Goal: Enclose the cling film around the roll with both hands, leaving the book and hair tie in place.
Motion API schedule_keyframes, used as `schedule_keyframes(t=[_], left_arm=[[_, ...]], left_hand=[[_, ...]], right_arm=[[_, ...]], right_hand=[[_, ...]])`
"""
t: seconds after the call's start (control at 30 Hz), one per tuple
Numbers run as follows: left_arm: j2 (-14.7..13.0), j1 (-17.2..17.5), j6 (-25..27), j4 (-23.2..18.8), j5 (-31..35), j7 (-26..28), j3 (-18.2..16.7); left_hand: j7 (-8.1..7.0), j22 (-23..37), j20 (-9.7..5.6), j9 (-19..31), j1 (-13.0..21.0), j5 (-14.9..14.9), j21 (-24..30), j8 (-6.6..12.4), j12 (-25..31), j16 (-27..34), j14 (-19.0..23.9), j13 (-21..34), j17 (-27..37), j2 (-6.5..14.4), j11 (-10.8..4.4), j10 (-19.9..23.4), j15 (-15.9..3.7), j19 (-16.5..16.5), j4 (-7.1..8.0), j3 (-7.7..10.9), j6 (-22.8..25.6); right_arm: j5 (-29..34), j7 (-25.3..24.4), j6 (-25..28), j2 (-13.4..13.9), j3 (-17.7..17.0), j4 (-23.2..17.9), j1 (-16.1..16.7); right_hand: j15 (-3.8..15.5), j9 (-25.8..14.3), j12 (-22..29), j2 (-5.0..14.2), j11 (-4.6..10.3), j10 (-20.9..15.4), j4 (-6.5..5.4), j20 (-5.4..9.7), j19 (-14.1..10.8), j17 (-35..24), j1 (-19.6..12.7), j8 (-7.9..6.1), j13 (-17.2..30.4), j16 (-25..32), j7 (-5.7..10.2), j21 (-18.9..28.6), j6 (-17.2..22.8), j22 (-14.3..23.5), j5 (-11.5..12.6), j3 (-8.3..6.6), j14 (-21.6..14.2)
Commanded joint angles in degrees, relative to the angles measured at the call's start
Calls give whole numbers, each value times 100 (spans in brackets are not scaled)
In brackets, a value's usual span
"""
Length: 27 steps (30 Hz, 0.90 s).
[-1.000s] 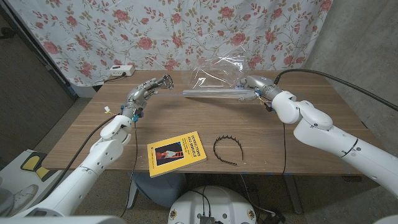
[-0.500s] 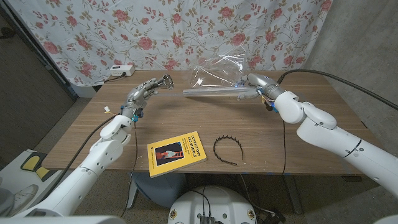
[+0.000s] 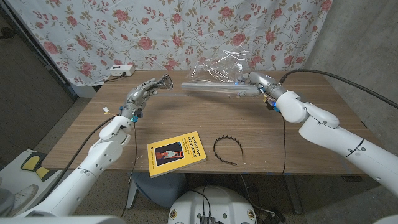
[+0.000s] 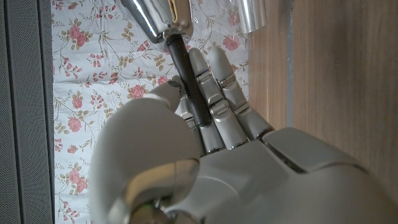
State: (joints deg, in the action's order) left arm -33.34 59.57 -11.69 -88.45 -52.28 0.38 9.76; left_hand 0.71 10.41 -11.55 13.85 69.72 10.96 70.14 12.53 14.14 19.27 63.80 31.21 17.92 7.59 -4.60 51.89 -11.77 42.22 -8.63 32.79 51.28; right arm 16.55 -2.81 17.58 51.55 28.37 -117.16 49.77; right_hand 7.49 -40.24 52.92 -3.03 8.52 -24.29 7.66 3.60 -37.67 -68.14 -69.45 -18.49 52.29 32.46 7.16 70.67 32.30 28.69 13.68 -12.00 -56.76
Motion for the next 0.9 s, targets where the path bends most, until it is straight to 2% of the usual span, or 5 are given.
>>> schedule_keyframes(t=[0.03, 0.3, 0.4, 0.9], left_arm=[[-40, 7, 42, -26, -7, -35, -7], [-50, -103, 42, 42, -15, -188, 24], [-146, -191, 138, 62, 26, -304, 78], [-203, -413, 99, 181, 209, -337, 132]], left_hand=[[17, -3, -14, 15, 49, 26, 36, -12, -4, -25, 179, 20, 24, -5, 6, 16, -126, -27, -25, 33, -1], [11, -3, -17, 14, 54, 26, 41, -10, -6, -24, 184, 16, 29, -3, -4, 29, -129, -33, -27, 36, 7], [56, -5, -24, 14, 68, 26, 42, -19, -5, -31, 181, 21, 21, 0, 19, 31, -129, -38, -37, 44, -16], [95, -9, -20, 15, 71, 29, 47, -24, -14, -51, 159, 31, 15, 3, 53, 20, -120, -53, -34, 53, -29]], right_arm=[[-697, -160, -583, 12, -351, 148, 119], [-1003, -216, -899, 46, -544, 230, 132], [-1138, -208, -1058, 29, -599, 308, 100], [-1520, -70, -1708, -151, -611, 743, -221]], right_hand=[[530, -42, 9, 1241, -42, -38, -17, 848, 28, -13, -1246, -47, -8, 29, -17, 74, 20, -13, 1, -36, -68], [529, -36, 7, 1237, -14, -71, -9, 842, 51, 3, -1248, -45, -37, 25, -29, 125, 52, -49, -2, -48, -67], [527, -31, 9, 1233, -33, -89, -9, 833, 55, 22, -1239, -40, -50, 17, -32, 157, 64, -76, 0, -51, -68], [529, -16, 34, 1228, -30, -87, -4, 828, 93, 71, -1217, -5, -35, -8, -35, 255, 70, -206, 12, -78, -78]])
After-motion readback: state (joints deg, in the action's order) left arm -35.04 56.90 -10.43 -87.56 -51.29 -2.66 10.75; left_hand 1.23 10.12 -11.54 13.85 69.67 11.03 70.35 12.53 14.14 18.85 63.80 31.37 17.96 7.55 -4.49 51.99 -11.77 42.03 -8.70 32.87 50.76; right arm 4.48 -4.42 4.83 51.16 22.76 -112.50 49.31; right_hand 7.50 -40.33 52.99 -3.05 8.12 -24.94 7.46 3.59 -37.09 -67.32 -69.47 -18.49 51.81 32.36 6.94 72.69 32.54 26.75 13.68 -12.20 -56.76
